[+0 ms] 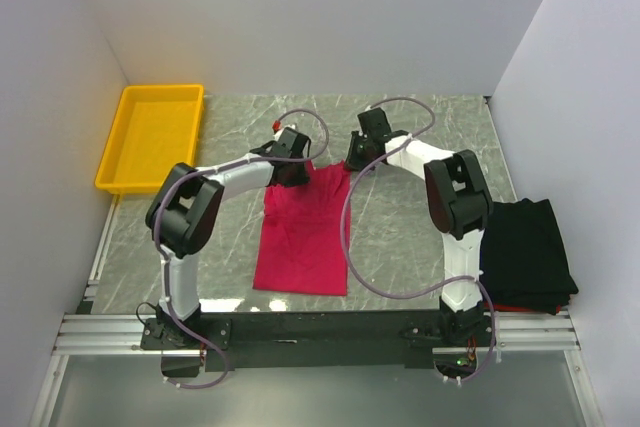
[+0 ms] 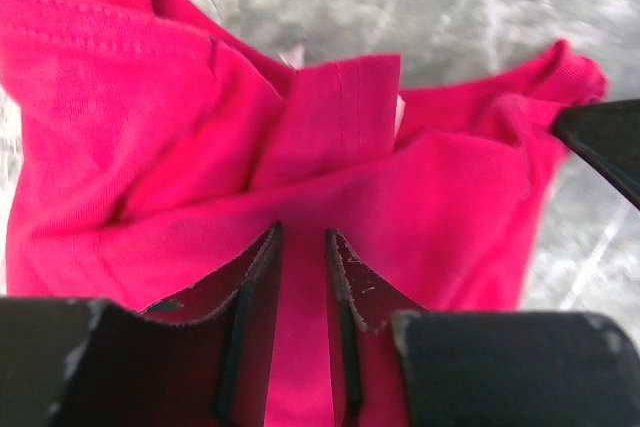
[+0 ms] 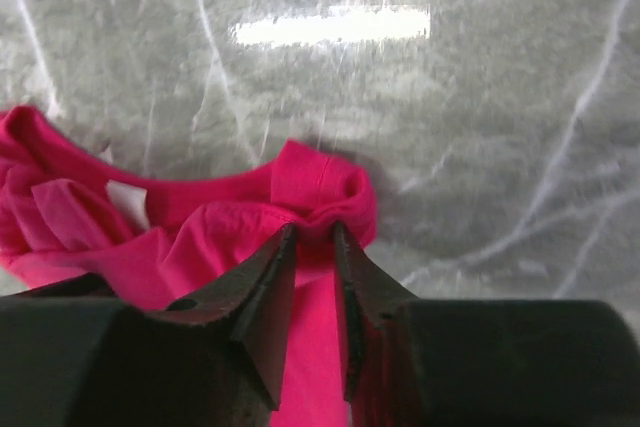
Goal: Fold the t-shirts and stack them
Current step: Fold the tshirt
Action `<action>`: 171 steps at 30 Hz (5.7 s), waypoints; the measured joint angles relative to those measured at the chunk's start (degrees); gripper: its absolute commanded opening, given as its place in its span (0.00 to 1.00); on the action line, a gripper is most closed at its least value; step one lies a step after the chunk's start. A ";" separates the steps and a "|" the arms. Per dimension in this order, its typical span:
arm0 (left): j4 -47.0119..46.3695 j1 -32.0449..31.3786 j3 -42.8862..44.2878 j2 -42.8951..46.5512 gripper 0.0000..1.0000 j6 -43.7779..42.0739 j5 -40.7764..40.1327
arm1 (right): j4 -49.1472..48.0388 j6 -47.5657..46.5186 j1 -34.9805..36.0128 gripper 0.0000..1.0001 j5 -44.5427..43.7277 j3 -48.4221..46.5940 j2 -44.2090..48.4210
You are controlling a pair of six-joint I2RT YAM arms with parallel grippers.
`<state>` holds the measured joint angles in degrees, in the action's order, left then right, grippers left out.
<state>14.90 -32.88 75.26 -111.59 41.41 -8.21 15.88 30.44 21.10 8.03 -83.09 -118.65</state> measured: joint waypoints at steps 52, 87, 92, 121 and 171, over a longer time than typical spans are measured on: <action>-14.43 -0.96 -44.85 36.15 0.01 17.92 9.49 | -20.11 9.01 17.64 0.16 10.01 30.12 24.98; -12.92 -2.40 -34.38 37.46 0.06 14.12 5.42 | -18.29 9.86 7.93 0.18 7.39 29.49 20.90; -14.80 -2.40 -33.31 29.11 0.06 12.35 7.58 | -20.57 10.64 9.60 0.18 7.72 29.51 23.47; -21.22 4.07 -33.14 18.03 0.18 12.46 11.06 | -23.74 12.33 5.40 0.17 11.19 35.08 17.44; 6.23 -15.04 -65.18 76.67 0.49 38.77 1.03 | -14.51 24.41 19.04 0.44 5.44 69.42 63.43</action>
<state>21.12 -47.92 10.09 -34.92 80.18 -7.18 1.37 54.85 40.14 13.47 -13.67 -55.22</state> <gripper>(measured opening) 0.491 0.451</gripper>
